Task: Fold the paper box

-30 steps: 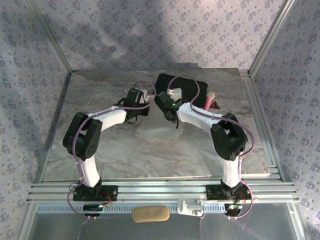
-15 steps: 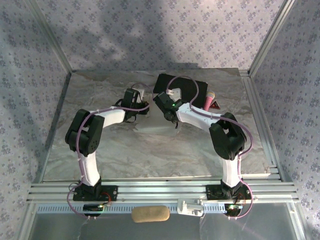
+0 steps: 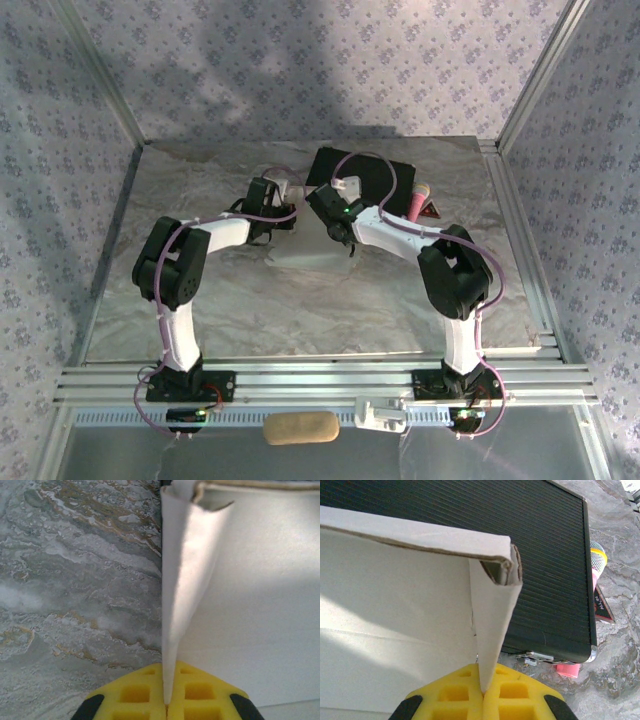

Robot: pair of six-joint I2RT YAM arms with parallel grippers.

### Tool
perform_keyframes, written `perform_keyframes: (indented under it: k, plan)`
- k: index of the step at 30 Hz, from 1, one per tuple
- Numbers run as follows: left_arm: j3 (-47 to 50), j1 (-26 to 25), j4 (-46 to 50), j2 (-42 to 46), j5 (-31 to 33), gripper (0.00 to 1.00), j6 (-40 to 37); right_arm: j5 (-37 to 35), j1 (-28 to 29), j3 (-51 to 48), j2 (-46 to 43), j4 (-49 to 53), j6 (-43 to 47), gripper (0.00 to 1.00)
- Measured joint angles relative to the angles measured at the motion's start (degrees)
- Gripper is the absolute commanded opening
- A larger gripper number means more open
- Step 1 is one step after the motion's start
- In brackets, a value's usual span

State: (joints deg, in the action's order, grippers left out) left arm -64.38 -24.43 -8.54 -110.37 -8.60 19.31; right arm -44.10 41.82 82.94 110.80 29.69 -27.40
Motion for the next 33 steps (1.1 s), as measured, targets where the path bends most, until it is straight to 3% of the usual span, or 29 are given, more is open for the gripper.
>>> perform_keyframes:
  k: [15, 21, 22, 28, 33]
  plan:
    - [-3.34, -6.29, 5.05, -0.81, 19.1, 0.0, 5.92, -0.09, 0.0, 0.02, 0.74, 0.07, -0.26, 0.0]
    - [-4.46, -7.43, 6.71, -1.36, 23.02, 0.0, 9.42, -0.04, 0.0, 0.02, 0.74, -0.13, -0.26, 0.0]
    - [-4.48, -7.48, 6.78, -1.36, 23.19, 0.02, 9.79, -0.04, 0.0, 0.02, 0.74, -0.17, -0.26, 0.0]
    - [-0.94, -6.69, 4.28, 0.26, 21.42, 0.33, 9.92, -0.02, 0.0, 0.02, 0.74, -0.07, -0.24, 0.0]
    - [1.14, -3.87, 3.3, 2.25, 14.49, 0.38, 8.24, 0.11, 0.0, 0.02, 0.74, 0.04, -0.22, 0.0]
